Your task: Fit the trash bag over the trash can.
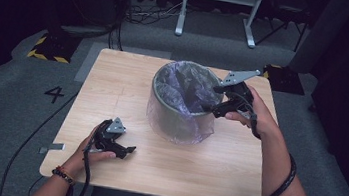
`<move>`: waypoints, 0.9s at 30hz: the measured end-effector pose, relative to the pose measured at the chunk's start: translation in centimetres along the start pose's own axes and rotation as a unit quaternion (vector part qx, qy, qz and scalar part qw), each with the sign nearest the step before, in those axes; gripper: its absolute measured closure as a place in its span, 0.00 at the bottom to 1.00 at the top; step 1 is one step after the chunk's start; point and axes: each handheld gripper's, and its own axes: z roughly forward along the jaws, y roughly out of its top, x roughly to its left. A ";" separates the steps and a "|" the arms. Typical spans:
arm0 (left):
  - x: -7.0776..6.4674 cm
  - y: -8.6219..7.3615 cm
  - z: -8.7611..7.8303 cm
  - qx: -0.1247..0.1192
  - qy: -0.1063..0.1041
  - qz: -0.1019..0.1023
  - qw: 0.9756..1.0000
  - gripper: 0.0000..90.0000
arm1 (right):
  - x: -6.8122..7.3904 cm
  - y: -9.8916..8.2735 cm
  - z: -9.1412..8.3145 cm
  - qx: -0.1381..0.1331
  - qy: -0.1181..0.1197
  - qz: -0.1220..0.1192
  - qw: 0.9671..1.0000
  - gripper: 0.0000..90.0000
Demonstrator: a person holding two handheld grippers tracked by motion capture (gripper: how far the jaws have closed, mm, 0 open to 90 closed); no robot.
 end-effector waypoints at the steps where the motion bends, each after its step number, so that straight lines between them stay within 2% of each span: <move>1: 0.0 0.0 0.0 0.000 0.000 0.000 1.000 0.14 | 0.0 -0.1 -0.2 -0.002 0.000 0.000 1.000 0.23; 11: 0.0 0.0 0.0 0.000 0.000 0.000 1.000 0.14 | 0.2 -0.6 -1.3 -0.011 -0.002 0.000 1.000 0.22; 27: 0.0 0.0 0.0 0.000 0.000 0.000 1.000 0.14 | 0.5 -2.5 -2.1 0.003 -0.006 -0.003 1.000 0.22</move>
